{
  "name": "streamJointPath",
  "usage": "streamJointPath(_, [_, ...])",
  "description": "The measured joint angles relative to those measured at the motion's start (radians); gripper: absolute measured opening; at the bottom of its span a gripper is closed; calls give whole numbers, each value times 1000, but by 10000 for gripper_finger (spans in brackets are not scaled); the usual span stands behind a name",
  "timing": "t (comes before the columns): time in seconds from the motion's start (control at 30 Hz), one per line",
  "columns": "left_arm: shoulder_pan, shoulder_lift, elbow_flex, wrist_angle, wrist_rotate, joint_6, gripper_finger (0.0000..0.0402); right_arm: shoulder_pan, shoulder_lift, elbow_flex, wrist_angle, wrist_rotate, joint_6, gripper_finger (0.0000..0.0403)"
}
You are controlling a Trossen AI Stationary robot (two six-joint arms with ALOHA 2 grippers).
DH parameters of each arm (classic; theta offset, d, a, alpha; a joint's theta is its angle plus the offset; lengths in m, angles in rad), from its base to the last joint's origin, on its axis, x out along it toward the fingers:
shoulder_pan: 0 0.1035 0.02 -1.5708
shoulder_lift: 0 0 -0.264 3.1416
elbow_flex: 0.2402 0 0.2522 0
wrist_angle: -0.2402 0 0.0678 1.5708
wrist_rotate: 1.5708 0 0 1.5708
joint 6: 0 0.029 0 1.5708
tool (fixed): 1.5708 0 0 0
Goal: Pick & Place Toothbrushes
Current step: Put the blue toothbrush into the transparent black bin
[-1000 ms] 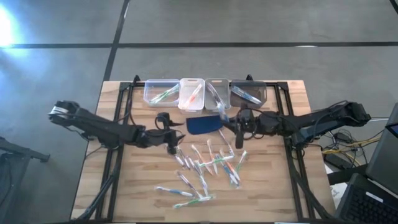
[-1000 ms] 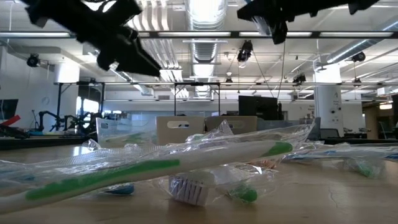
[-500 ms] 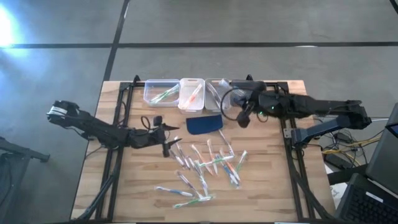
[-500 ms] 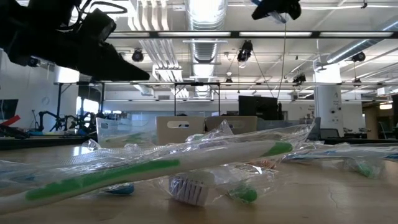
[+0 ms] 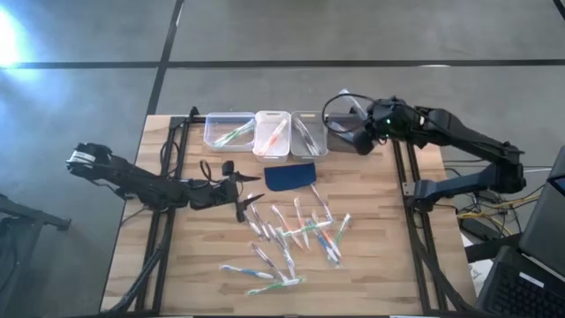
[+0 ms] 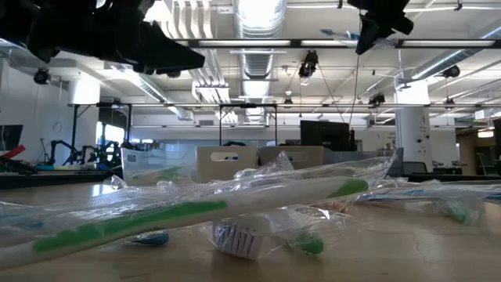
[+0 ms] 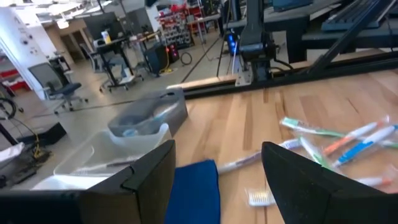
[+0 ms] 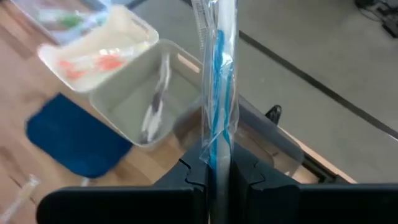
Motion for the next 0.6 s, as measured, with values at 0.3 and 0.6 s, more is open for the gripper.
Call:
streamJointPath(0.3, [0,0,8,-9,0,10,243,-162,41,-19,-16,-79,-151,18])
streamJointPath(0.6, [0,0,7,-14,-2,11,243,-223,171,-19,-16,-82,-274,18])
